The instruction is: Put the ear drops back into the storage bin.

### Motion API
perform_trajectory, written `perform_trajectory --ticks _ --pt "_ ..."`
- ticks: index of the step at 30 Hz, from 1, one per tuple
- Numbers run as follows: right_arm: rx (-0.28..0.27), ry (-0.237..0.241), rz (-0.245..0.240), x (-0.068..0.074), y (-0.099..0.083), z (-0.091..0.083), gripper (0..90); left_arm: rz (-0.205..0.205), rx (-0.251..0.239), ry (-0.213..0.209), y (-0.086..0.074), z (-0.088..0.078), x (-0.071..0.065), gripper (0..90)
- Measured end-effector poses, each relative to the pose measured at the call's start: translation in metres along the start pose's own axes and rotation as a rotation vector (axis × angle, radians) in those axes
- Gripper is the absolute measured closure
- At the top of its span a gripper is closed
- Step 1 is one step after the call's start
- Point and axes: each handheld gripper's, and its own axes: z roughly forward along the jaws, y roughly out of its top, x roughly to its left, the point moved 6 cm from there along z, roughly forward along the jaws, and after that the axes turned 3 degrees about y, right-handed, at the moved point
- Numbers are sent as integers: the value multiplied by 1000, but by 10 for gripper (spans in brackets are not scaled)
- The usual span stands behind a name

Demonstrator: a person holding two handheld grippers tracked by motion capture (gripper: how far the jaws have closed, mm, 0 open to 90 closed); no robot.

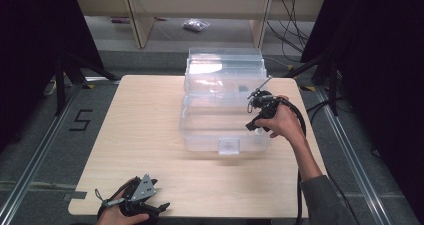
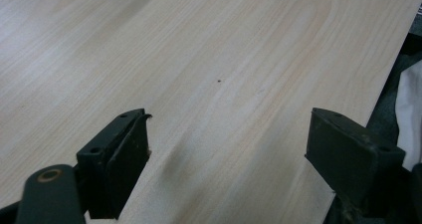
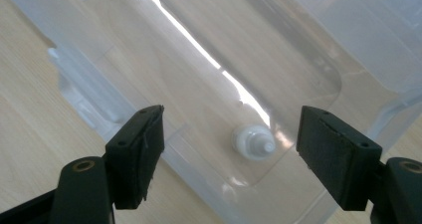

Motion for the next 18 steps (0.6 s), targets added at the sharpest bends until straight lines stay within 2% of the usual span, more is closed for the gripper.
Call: perform_trajectory --ticks 5,7,8,9,11,13,17,18 --pt "-27 12 -9 7 -4 -2 277 -2 3 -4 0 0 0 166" --pt "-34 27 7 10 -7 -4 272 15 1 -2 0 0 1 166" --pt "-34 27 7 10 -7 -4 272 15 1 -2 0 0 1 166" --pt "-53 25 8 11 -10 -8 272 -6 2 -5 0 0 0 166" --pt "-50 24 23 13 -12 -10 272 1 4 -1 0 0 0 166" --pt "-71 28 5 14 -14 -11 270 0 3 0 0 0 0 166" --pt "-86 32 13 16 -17 -14 269 -3 2 -4 0 0 0 166" --pt "-103 26 -20 15 -18 -14 269 -2 3 -4 0 0 0 166"
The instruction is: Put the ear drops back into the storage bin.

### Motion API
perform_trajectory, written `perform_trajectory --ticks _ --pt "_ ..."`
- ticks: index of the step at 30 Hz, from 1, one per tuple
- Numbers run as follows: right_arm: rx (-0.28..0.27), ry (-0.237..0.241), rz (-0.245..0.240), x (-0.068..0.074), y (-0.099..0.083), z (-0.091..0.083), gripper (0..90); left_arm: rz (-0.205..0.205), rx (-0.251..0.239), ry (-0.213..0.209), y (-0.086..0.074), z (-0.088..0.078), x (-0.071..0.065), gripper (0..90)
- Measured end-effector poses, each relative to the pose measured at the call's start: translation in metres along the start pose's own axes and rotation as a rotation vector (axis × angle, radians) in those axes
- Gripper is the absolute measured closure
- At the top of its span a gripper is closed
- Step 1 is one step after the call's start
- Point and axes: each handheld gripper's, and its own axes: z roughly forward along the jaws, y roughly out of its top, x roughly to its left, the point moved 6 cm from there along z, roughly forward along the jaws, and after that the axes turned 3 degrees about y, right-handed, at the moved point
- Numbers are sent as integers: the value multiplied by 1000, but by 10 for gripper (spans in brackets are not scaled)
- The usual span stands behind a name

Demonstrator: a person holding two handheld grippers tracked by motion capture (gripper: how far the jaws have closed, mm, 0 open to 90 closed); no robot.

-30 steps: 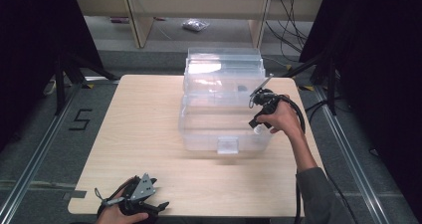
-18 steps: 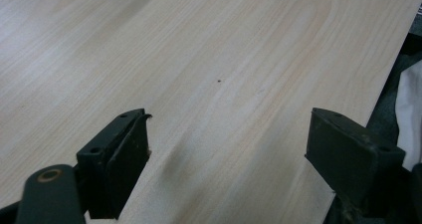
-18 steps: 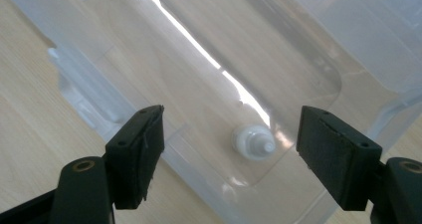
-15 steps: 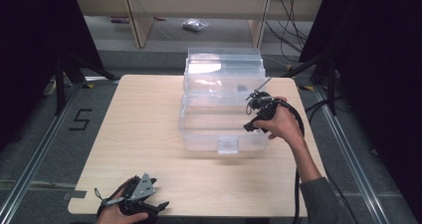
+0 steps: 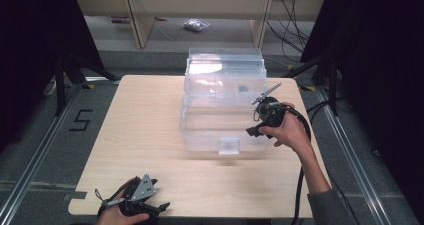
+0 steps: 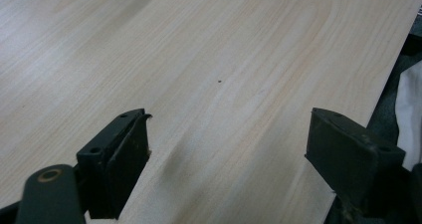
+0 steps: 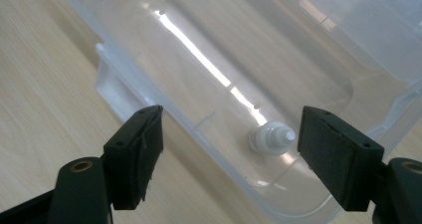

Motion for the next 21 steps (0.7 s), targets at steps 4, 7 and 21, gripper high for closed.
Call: perform_trajectory --ticks 4,7,21 --pt "5 7 24 5 -3 -1 268 -1 1 -1 0 0 0 166" --pt "-25 7 -3 7 -3 -2 267 -1 -6 4 0 -1 0 166" --pt "-54 29 -39 29 -13 -4 256 0 -6 4 0 0 0 166"
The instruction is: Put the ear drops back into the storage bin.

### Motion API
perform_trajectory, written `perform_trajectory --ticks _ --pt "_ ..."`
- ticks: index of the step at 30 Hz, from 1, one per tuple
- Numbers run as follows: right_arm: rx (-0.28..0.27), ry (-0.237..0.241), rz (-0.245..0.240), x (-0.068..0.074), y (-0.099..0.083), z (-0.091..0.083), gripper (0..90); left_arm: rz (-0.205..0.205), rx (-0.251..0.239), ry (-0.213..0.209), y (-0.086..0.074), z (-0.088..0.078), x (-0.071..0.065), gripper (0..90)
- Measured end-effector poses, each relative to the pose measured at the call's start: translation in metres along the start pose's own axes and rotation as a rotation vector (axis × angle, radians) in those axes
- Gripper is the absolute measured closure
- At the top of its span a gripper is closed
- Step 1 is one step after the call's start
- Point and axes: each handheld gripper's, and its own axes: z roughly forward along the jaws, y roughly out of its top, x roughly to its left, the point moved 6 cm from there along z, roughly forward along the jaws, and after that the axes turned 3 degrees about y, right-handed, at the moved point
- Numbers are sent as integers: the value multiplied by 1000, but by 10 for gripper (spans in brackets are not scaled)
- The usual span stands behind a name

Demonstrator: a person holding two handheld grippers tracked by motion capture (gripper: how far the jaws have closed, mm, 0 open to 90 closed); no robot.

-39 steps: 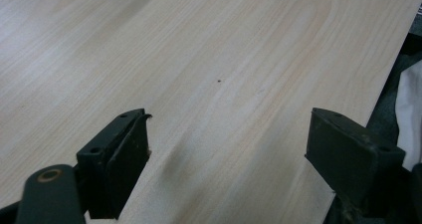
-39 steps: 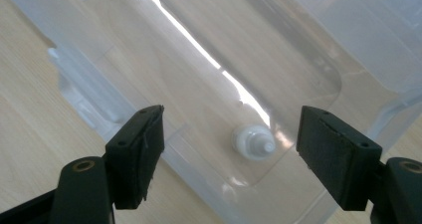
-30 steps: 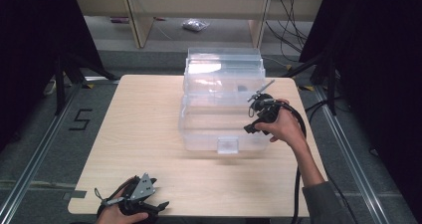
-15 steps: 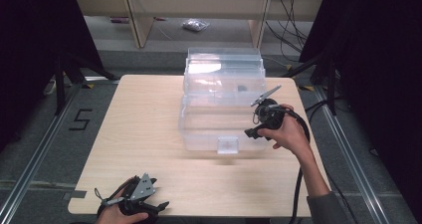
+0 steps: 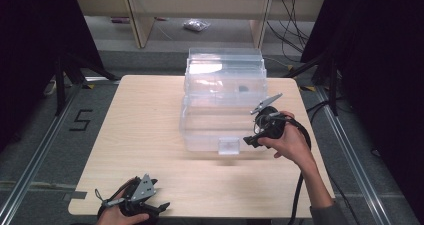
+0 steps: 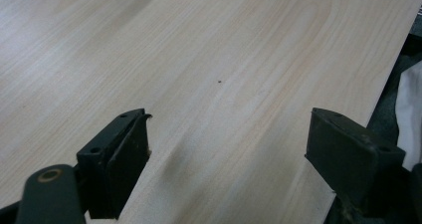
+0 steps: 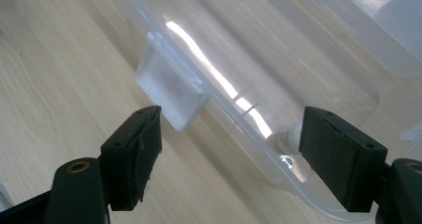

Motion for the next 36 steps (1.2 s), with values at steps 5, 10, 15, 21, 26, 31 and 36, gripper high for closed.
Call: perform_trajectory --ticks 5,10,15,21,26,31,36 --pt "-1 8 1 7 -4 2 251 -1 -2 1 0 0 0 166" --pt "-8 16 -16 12 -7 3 248 16 2 0 0 0 2 166" --pt "-18 27 -24 19 -11 3 246 0 6 0 0 0 0 166" --pt "-2 28 -19 25 -18 4 245 22 2 -3 1 0 1 166" --pt "0 25 -14 27 -23 7 244 23 1 -5 1 -1 0 166" --pt "-3 30 -35 29 -26 9 245 21 -3 -4 2 -1 0 166" --pt "-11 24 -24 35 -30 7 245 24 -3 0 2 -1 1 166"
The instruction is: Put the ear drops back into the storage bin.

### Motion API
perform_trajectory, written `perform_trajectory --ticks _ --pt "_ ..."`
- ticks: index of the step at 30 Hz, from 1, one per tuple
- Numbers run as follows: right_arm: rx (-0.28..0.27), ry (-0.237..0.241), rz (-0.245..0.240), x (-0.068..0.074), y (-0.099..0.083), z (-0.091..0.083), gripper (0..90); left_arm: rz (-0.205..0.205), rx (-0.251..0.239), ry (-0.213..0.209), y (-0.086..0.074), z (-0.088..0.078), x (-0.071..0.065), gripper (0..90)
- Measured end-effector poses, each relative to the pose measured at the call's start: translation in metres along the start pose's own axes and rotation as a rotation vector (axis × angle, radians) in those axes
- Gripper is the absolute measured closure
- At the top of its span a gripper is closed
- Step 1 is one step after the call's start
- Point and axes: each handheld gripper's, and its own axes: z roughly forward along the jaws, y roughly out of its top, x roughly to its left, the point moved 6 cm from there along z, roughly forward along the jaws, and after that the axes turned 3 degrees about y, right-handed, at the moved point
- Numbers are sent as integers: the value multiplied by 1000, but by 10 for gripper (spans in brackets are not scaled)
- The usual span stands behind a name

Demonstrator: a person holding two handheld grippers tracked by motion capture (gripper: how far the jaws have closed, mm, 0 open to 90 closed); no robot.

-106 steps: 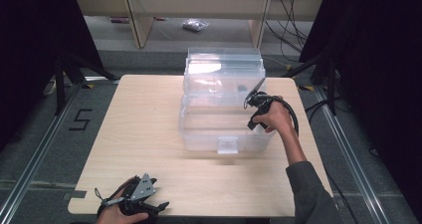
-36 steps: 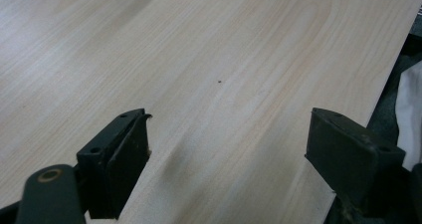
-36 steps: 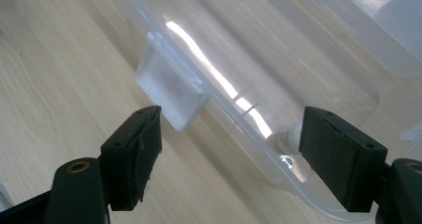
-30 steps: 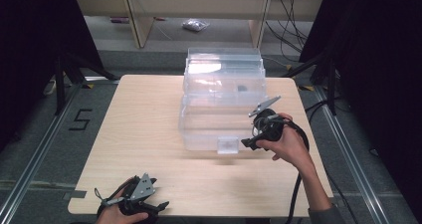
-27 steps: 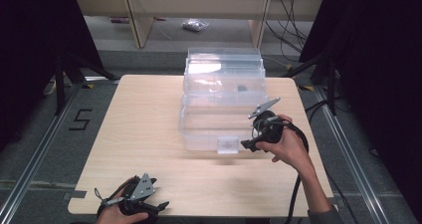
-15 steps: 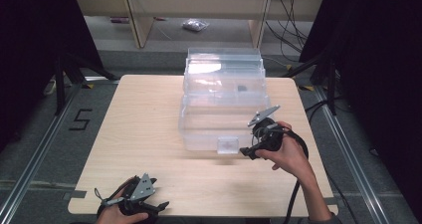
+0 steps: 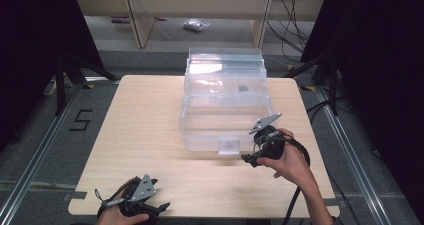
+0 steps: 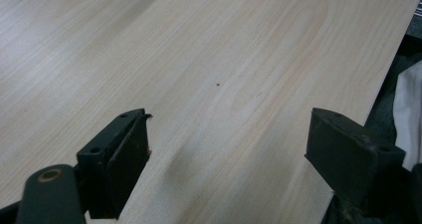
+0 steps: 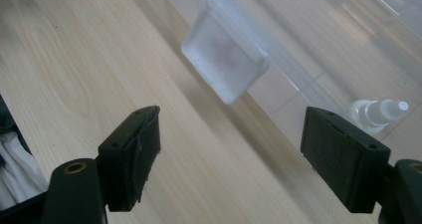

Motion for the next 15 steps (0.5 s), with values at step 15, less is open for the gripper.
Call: perform_trajectory --ticks 15 --pt "6 12 -16 10 -14 11 235 0 -1 2 0 0 0 166"
